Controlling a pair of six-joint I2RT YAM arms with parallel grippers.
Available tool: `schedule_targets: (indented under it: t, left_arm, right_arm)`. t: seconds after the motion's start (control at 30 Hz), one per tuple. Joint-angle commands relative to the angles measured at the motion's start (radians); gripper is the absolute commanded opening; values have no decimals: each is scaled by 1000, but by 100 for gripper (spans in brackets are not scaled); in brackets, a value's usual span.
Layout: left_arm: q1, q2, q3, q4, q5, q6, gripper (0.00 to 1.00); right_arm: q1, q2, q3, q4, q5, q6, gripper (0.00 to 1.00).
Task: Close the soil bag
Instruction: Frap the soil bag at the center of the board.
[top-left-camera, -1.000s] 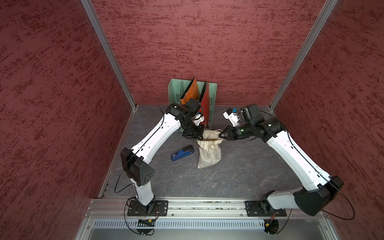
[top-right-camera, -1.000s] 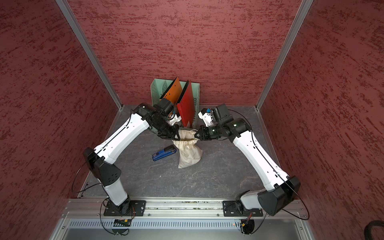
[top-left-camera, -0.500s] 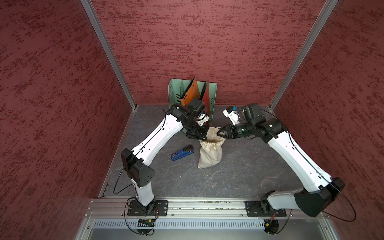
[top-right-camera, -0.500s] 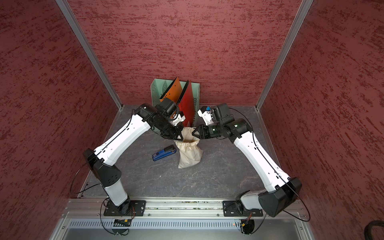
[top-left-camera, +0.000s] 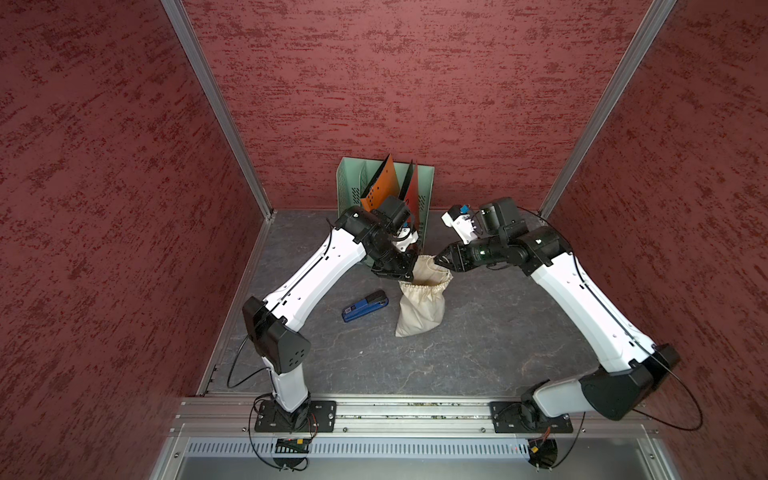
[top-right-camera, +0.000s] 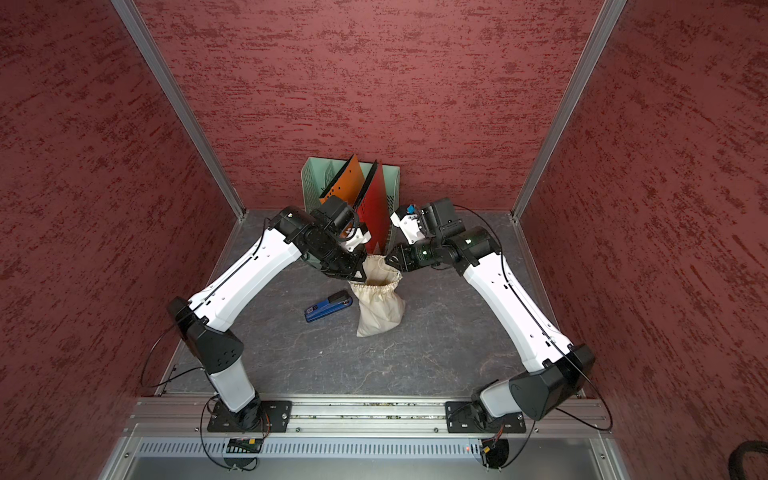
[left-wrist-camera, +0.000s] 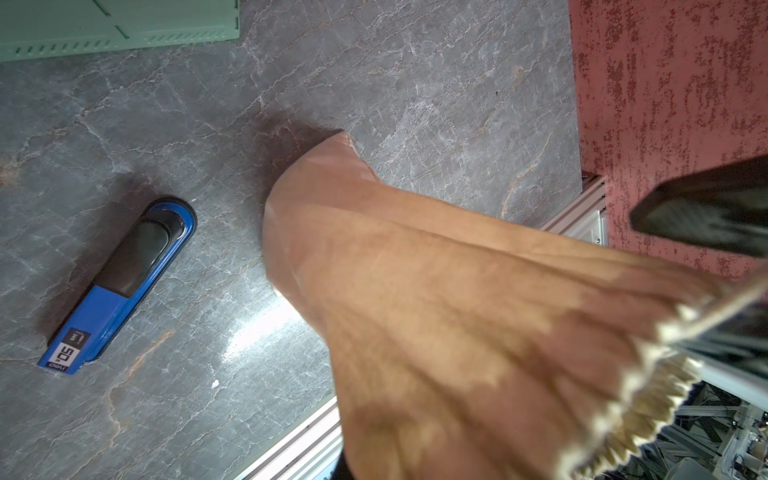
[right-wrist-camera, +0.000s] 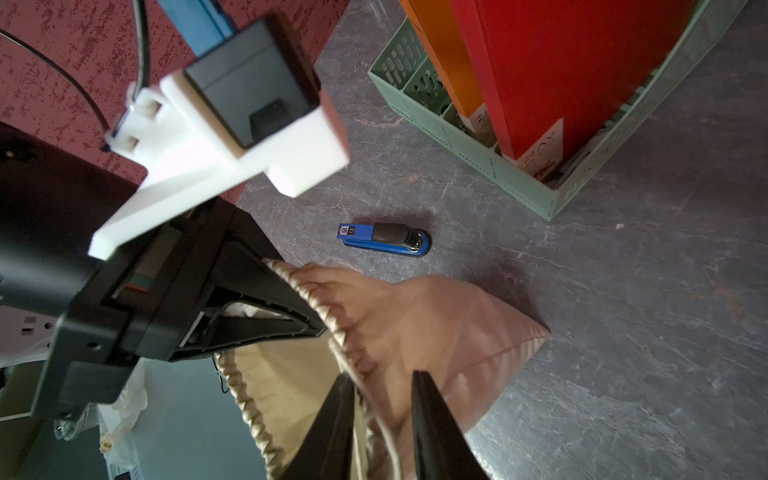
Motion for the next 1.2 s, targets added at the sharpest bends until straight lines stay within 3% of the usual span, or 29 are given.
schedule_targets:
  t: [0.0,0.13,0.47,0.63,0.97,1.17]
  left_arm:
    - [4,-7,1,-2,9,15,0]
    - [7,-6,-5,-3,13,18,0]
    - [8,-3,-54,31,42,20,0]
    - [11,-5,-55,31,38,18,0]
    - [52,-19,-31,27,30,-24,0]
    - [112,-37,5,-2,15,-82,0]
  right_arm:
    - [-5,-6,29,18,26,-4,24]
    - [-5,-17,24,23,47,4,13]
    - [-10,-65,-35,109,46,66,16]
    - [-13,-76,-47,139,45,83,0]
    - [-70,-309,-241,510,0,182,0]
    - [-115,-392,-304,546,35,197,0]
